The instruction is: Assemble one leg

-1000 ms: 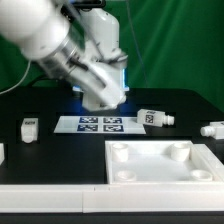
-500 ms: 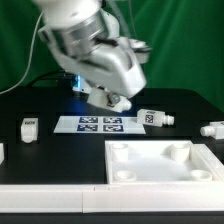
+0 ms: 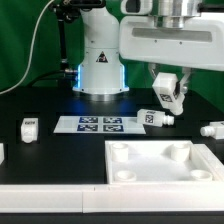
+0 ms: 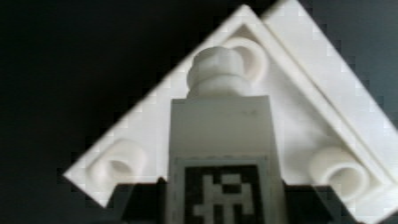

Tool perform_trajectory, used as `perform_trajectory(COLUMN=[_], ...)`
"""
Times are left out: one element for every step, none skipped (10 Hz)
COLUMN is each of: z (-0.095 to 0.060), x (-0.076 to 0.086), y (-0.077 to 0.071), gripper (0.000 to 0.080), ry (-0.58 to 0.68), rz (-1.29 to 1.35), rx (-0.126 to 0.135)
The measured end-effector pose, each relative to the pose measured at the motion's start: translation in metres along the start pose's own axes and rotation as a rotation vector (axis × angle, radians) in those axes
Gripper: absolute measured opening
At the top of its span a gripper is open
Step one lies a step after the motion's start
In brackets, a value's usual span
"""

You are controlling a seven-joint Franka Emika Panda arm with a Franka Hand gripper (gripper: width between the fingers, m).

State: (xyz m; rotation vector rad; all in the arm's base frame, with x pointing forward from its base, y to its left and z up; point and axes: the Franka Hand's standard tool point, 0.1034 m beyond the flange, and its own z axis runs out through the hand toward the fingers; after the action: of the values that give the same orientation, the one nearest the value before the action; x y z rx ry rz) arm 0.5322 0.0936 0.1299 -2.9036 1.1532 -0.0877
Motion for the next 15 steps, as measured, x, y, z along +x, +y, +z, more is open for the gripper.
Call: perform_trajectory(z=[0.002, 0.003, -0.002, -0.007, -0.007, -0.008, -0.011, -0.006, -0.002, -0.003, -0.002, -0.003, -0.012, -0.017, -0.014], x=[-0.006, -0.011, -0.005, 0.003, 0.016, 0.019, 0.016, 0.006, 0.004, 0.005, 0.006, 0.024, 0.055, 0.077, 0.082], y=[-0.006, -0.01, -0.017, -0.026, -0.034, -0.043, -0.052, -0.06, -0.059, -0.059, -0.057, -0.048, -0.041, -0.042, -0.047], gripper=[0.0284, 0.0284, 0.0284, 0.0284, 0.0284, 0.0284, 0.0284, 0.0284, 0.0284, 0.0284, 0.0284, 0.0284, 0.0284, 0.0284, 0.0284], ry=[0.033, 0.048, 0.096, 0.154, 0.216, 0.267, 0.304, 0.338, 0.343, 0.341, 0.34, 0.365, 0.4, 0.435, 0.462], rz=[-0.004, -0.012, -0.061, -0.116, -0.161, -0.202, -0.209, -0.213, -0.225, -0.222, -0.233, -0.37, -0.461, -0.54, -0.574], rx=[0.019, 0.034, 0.051, 0.075, 0.106, 0.129, 0.163, 0.199, 0.189, 0.192, 0.19, 0.154, 0.132, 0.116, 0.118])
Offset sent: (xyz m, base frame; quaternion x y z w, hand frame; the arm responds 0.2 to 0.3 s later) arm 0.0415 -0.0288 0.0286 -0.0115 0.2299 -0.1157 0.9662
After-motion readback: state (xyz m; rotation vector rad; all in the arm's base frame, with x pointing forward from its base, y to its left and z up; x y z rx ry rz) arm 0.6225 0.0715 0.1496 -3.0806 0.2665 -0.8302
